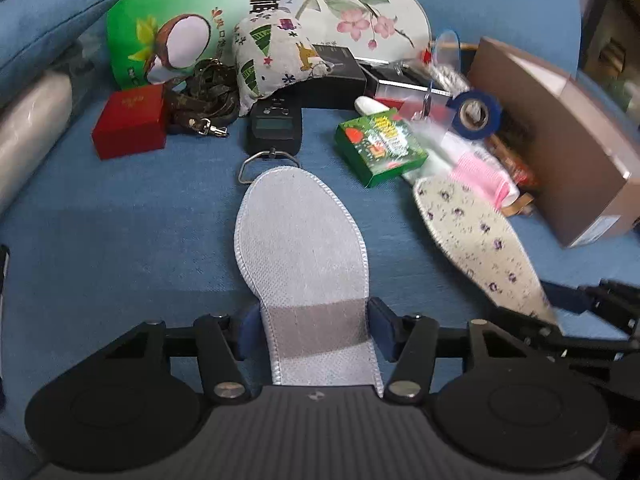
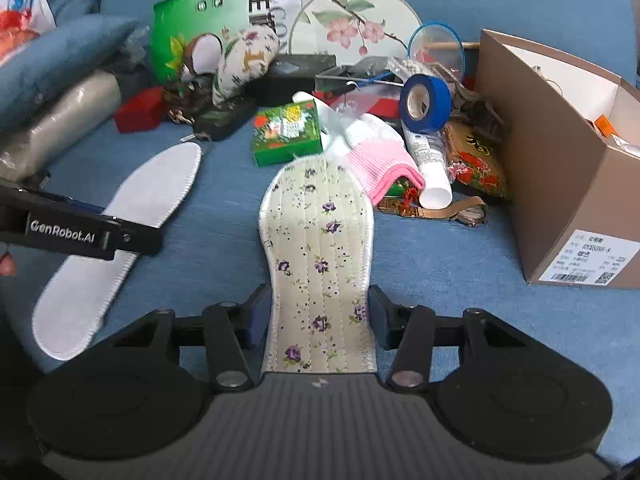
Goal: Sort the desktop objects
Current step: 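Lift both insoles and carry them toward the brown box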
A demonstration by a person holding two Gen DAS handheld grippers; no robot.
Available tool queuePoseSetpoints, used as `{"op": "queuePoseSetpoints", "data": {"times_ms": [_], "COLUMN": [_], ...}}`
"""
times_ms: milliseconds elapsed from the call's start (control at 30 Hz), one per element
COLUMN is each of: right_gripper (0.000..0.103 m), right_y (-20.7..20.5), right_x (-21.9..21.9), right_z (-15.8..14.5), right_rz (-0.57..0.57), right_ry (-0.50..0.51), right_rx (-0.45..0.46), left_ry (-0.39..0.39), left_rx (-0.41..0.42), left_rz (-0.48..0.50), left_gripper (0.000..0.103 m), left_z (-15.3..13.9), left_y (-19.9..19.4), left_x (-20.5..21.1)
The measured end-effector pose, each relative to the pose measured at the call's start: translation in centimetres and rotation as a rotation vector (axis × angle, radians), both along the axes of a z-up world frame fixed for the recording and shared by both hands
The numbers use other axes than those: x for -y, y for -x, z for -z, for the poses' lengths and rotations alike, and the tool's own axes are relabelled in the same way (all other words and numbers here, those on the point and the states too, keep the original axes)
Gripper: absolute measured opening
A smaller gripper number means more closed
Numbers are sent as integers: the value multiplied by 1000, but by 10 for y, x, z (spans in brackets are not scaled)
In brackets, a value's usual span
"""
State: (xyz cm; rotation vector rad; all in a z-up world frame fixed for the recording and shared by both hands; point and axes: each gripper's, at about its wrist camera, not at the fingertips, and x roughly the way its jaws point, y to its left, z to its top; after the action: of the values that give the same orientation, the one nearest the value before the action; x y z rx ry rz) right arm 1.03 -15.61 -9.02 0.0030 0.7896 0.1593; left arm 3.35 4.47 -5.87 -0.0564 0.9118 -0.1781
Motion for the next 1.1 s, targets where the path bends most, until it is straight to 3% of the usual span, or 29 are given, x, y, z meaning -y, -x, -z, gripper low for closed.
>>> {"op": "queuePoseSetpoints", "data": {"times_ms": [133, 500, 667, 833, 1100], "right_gripper": [50, 50, 50, 50, 50], "right_y": [10, 28, 24, 18, -10], "right_x": [4, 38, 75, 126, 210], "right_z": [-15, -73, -98, -113, -118], "right_rz": [6, 62, 128, 244, 374], "right_ry": [-15, -59, -42, -26, 45], "right_rx": [46, 235, 312, 369, 388], "left_ry": [11, 169, 269, 268, 326], "left_rx": [28, 136, 159, 219, 192], "left_rz": [14, 125, 194, 272, 362], "left_gripper": [58, 59, 59, 59, 59], "left_z": [-11, -74, -104, -131, -127], "left_y": [5, -6, -29, -52, -110], "left_x": [5, 46, 89, 147, 235]}}
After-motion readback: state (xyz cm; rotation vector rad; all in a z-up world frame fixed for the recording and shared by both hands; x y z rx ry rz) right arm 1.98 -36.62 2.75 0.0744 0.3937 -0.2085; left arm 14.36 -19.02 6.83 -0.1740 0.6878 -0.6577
